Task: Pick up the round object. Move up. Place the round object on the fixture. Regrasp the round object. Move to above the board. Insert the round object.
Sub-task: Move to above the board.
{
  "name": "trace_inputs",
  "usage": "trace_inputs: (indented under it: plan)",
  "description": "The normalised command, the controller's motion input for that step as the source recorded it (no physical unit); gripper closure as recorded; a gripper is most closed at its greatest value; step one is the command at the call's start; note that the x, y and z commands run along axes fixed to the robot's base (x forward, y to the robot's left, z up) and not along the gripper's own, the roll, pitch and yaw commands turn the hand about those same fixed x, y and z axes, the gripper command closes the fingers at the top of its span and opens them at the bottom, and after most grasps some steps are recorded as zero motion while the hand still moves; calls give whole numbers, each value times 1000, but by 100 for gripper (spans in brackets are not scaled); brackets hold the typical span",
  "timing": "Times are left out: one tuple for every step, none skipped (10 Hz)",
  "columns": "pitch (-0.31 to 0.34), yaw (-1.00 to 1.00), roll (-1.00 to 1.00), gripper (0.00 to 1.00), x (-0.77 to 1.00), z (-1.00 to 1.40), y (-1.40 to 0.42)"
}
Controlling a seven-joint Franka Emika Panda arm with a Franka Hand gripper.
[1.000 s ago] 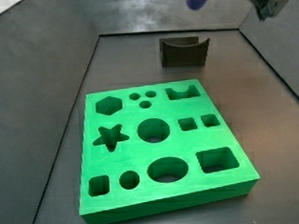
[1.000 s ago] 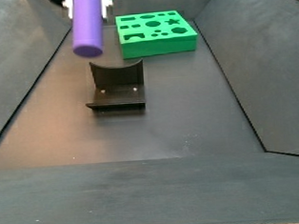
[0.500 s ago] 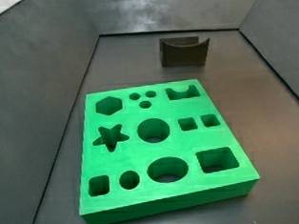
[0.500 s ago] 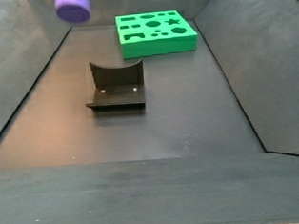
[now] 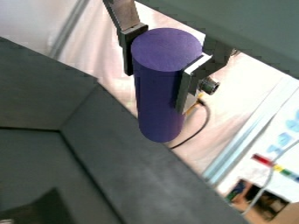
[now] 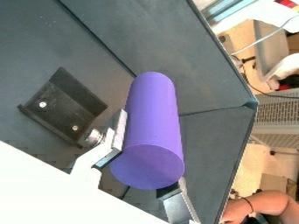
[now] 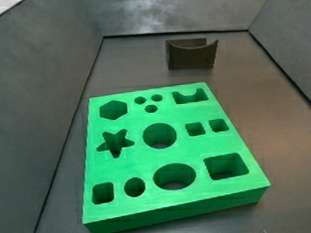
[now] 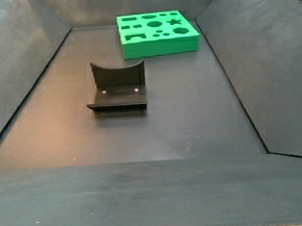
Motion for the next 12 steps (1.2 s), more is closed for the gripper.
trace_inputs:
  plan:
    - [8,-110,-1000,100,-788,179,-1000]
    - [-12,-108,-1000,100,-830,192,-1000]
    - [-21,-110,-1000,100,-857,180,-1000]
    - [-21,-114,-1000,100,-868,186,-1000]
    - [-20,-116,-1000,100,-894,188,-1000]
    - [-19,-116,-1000,100,-918,188,-1000]
    - [-23,-117,-1000,100,-939,191,-1000]
    - [-33,-111,-1000,100,-797,150,-764]
    - [-35,-105,-1000,100,-537,87,-453]
    - [-29,-98,-1000,100,-331,43,-241]
    - [-15,-67,-787,100,-173,25,-107]
    - [-16,-43,-560,100,-114,12,-63]
